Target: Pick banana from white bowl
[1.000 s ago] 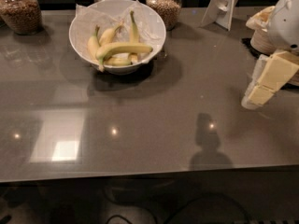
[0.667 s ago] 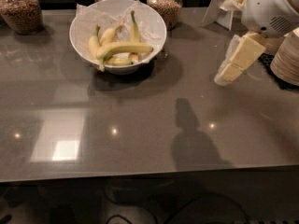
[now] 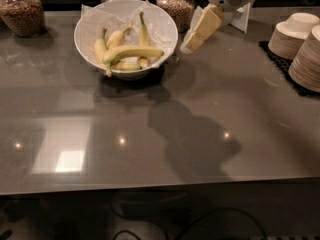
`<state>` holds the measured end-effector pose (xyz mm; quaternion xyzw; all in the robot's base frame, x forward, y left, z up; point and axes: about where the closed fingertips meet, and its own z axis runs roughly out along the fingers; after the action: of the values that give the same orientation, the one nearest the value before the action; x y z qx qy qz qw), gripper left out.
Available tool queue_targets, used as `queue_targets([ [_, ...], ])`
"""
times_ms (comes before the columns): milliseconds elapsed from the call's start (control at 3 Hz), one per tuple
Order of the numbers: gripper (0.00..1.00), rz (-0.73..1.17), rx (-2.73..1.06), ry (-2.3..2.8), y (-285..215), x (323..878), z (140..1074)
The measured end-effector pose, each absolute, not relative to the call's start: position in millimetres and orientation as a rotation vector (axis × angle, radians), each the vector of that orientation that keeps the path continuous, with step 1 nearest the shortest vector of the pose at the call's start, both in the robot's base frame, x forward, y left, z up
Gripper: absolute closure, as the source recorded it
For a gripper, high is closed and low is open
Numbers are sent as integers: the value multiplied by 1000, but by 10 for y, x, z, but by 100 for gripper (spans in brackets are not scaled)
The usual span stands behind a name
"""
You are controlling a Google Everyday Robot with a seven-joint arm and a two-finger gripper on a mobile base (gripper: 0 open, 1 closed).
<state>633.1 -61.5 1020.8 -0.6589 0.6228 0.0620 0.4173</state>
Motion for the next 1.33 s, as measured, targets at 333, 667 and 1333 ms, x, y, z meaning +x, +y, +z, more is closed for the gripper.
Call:
queue_targets([
  [333, 0, 156, -1654, 1563, -615, 6331, 10208],
  [667, 0, 139, -1675, 1526, -558, 6397, 10175],
  [1333, 19, 120, -1773, 1309, -101, 6812, 10078],
])
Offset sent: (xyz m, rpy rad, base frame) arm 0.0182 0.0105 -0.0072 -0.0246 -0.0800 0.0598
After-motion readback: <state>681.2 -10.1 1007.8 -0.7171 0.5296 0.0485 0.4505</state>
